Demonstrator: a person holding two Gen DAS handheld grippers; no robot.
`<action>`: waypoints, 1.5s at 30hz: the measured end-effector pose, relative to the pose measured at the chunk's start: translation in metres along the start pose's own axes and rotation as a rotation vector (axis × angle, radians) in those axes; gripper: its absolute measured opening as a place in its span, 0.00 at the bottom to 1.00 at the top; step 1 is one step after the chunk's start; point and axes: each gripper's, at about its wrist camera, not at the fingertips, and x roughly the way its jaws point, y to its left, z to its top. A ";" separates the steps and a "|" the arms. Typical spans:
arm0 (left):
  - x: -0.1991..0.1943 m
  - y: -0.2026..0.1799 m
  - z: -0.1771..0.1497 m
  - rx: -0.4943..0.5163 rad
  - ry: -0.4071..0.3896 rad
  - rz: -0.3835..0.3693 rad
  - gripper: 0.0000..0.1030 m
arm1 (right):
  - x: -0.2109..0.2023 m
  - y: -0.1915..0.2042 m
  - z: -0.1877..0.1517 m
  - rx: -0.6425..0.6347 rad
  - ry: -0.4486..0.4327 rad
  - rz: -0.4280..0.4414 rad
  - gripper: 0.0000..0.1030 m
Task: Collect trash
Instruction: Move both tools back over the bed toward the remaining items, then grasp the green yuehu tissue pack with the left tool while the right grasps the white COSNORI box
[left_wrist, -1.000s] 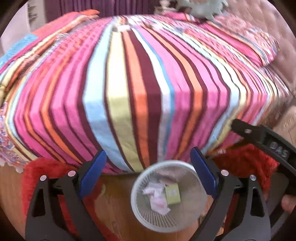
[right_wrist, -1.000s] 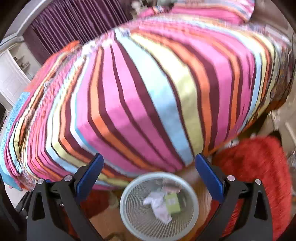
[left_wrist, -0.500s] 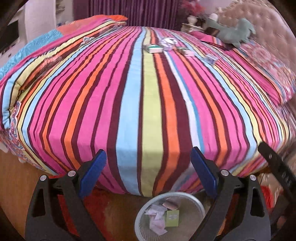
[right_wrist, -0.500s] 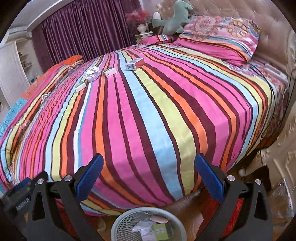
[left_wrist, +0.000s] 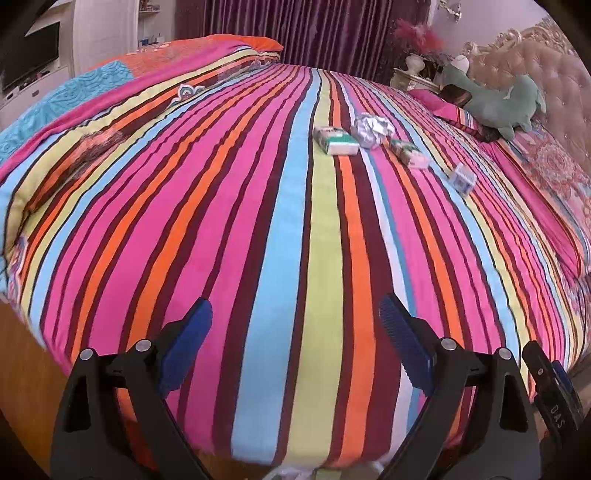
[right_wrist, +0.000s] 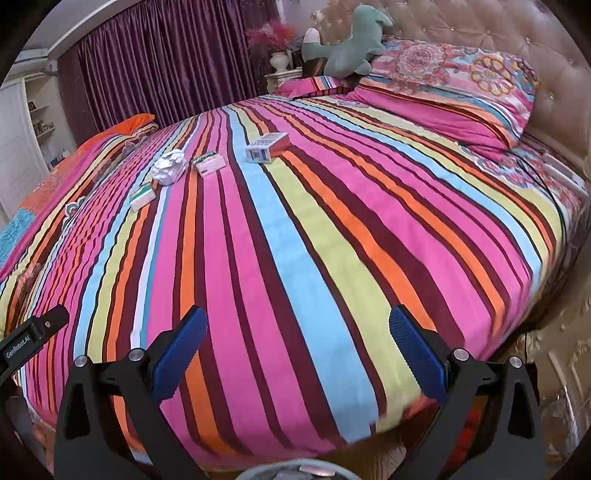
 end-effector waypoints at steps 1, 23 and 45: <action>0.006 -0.002 0.006 -0.008 0.003 -0.004 0.87 | 0.004 0.001 0.006 0.001 -0.001 -0.001 0.92; 0.120 -0.040 0.119 -0.034 0.027 0.022 0.87 | 0.102 0.028 0.090 -0.022 0.027 0.002 0.92; 0.218 -0.072 0.187 -0.108 0.072 0.048 0.87 | 0.201 0.055 0.166 -0.025 0.044 -0.018 0.92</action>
